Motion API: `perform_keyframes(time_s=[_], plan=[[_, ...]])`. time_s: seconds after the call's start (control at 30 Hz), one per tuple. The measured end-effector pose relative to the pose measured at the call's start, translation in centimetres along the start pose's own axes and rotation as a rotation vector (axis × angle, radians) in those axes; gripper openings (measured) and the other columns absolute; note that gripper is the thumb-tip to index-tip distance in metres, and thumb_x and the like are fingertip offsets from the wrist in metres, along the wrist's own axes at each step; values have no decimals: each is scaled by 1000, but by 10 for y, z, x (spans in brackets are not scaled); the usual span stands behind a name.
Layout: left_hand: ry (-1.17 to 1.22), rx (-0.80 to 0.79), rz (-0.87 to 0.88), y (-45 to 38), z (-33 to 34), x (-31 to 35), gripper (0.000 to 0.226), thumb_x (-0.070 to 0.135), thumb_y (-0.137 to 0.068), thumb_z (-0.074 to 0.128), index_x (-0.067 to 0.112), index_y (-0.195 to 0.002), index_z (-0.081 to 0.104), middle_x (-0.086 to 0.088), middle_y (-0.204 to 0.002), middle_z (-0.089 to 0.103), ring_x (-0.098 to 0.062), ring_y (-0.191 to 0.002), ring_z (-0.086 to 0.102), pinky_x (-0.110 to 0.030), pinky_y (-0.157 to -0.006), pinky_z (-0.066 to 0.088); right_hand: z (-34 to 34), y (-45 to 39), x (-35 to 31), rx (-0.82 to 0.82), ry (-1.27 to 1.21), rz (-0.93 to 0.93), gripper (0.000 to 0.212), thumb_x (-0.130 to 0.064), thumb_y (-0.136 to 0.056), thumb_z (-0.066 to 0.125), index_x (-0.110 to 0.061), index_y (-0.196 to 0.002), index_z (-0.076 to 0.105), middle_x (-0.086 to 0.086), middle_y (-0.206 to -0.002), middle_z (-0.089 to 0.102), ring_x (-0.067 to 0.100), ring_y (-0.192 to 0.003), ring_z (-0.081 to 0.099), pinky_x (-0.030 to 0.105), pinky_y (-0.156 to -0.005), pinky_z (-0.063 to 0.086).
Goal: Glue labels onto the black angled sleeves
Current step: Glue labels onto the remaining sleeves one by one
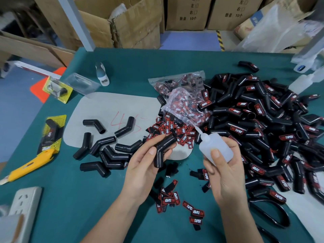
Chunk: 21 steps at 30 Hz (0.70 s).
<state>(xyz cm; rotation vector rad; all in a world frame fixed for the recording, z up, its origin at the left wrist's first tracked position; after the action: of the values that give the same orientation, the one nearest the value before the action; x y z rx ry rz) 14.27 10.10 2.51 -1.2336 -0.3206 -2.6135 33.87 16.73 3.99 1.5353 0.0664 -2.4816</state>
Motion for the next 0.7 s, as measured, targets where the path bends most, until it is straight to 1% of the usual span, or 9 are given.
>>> perform_keyframes(time_s=[0.03,0.1,0.2,0.23,0.33,0.43,0.53,0.6,0.7], plan=[[-5,-13,8,0,0,0,36,16,-102,55,12,-134,70,-21,-140,65,-40,-131,62,-34,-105,53,-1,0,-2,12,13,-5,22,-39,-88,78,-32,-107,68,-4,-91,64,10,-64,42,18,-50,37],[-3,-43,15,-1,0,-1,38,16,-103,61,11,-140,65,-22,-144,62,-41,-135,59,-34,-107,51,-6,0,-6,50,44,-14,28,-45,-87,81,-32,-106,67,-4,-82,59,10,-59,39,19,-47,31],[28,-32,-12,-3,-4,-3,41,14,-99,66,13,-140,66,-17,-137,67,-34,-126,66,-34,-104,53,-11,-1,-13,81,67,-64,22,-31,-88,76,-29,-106,64,-4,-88,61,7,-56,36,17,-48,32],[40,-14,-29,-4,-6,-5,41,12,-98,65,14,-139,68,-15,-134,69,-30,-122,68,-33,-102,54,-12,-1,-15,80,69,-79,23,-32,-87,76,-28,-106,65,-4,-91,63,6,-56,37,17,-49,34],[81,4,-59,-5,-8,-6,44,18,-94,78,13,-136,69,-16,-129,72,-26,-115,72,-31,-99,56,-13,-1,-20,76,119,-105,35,-51,-82,84,-32,-107,67,-7,-87,63,5,-56,40,17,-50,37],[83,20,-86,-5,-9,-7,52,28,-87,86,12,-134,71,-21,-121,74,-25,-108,75,-29,-96,58,-12,4,-24,101,279,-149,40,-64,-83,79,-36,-107,65,-6,-79,62,9,-53,45,18,-48,39],[54,45,-96,-4,-12,-8,55,33,-83,89,13,-131,73,-21,-115,76,-23,-103,77,-27,-92,59,-9,10,-27,115,380,-211,41,-65,-87,74,-33,-109,62,1,-88,63,12,-53,51,19,-48,41],[18,54,-97,-3,-12,-8,55,35,-81,90,14,-129,74,-18,-113,77,-21,-101,77,-27,-91,59,-8,12,-28,131,431,-229,41,-68,-87,72,-35,-109,61,4,-95,64,14,-60,54,21,-52,44],[-42,66,-97,-3,-12,-8,55,40,-80,90,17,-128,75,-16,-111,78,-20,-100,77,-26,-90,58,-7,14,-29,162,469,-234,43,-71,-85,70,-37,-109,61,2,-99,65,19,-69,57,22,-58,47]])
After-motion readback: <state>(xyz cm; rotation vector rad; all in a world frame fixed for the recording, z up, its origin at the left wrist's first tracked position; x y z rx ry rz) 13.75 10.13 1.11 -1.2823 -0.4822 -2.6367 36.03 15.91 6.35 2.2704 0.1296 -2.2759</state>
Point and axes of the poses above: each hand's wrist, its own y-axis away from the middle knuckle, its own z-axis out of the palm, x = y × z, the point moved 8 cm from there along -y, towards the middle knuckle
